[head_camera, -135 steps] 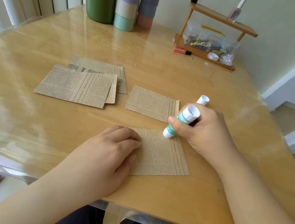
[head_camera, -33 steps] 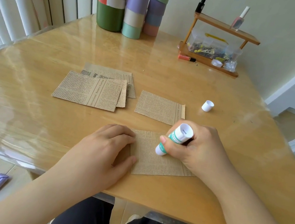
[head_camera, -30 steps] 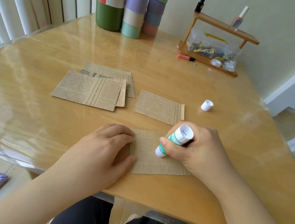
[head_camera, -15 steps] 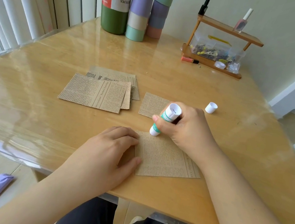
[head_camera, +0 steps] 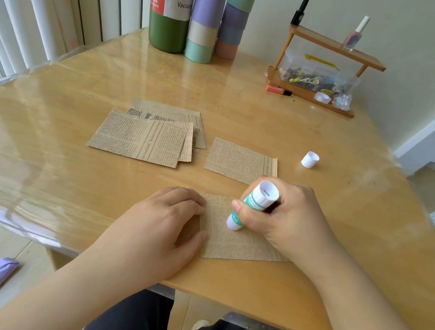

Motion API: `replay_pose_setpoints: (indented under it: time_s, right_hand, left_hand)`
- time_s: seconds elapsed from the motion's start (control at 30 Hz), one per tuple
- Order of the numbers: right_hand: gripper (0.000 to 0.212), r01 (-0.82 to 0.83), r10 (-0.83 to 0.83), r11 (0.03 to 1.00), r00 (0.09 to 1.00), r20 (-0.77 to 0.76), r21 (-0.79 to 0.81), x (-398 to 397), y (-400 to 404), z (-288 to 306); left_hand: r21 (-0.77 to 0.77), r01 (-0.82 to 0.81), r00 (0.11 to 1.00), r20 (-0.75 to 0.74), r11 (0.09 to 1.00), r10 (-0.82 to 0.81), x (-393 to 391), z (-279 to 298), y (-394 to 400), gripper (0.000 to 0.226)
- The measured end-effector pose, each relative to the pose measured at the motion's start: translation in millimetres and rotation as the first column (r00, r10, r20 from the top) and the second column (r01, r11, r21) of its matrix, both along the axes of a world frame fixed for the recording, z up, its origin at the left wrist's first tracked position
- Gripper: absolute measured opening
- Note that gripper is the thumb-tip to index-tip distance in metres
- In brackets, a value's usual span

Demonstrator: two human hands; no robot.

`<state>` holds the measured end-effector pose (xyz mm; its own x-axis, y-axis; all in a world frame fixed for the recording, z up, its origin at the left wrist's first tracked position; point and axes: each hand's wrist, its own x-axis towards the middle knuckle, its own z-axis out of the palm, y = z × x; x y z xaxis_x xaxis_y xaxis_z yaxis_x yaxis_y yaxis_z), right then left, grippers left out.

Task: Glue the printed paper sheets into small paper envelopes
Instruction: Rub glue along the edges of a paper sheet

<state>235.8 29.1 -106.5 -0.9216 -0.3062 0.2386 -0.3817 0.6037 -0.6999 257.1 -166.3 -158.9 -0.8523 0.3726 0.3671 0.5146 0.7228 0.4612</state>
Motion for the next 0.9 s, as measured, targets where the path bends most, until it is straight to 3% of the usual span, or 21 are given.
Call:
replay_pose_setpoints:
  time_s: [0.13,0.4,0.9]
  right_hand:
    - [0.037,0.019,-0.019,1.000,0.999,-0.029,0.015,-15.5,-9.0,-1.4]
    - [0.029,0.028,-0.027,0.999,0.999,-0.029,0.030,-33.3,-23.1,2.4]
    - [0.027,-0.026,0.026,1.000,1.000,-0.012,-0.006,2.4,-3.8,-1.4]
  left_hand:
    - [-0.004,-0.002,1.000,-0.006,1.000,0.002,-0.4,0.4,0.9,0.037]
    - [-0.008,0.001,1.000,-0.003,1.000,-0.001,-1.6,-1.5,-0.9,0.036]
    - [-0.014,-0.014,1.000,-0.003,1.000,0.014,-0.2,-1.0,-0.5,0.037]
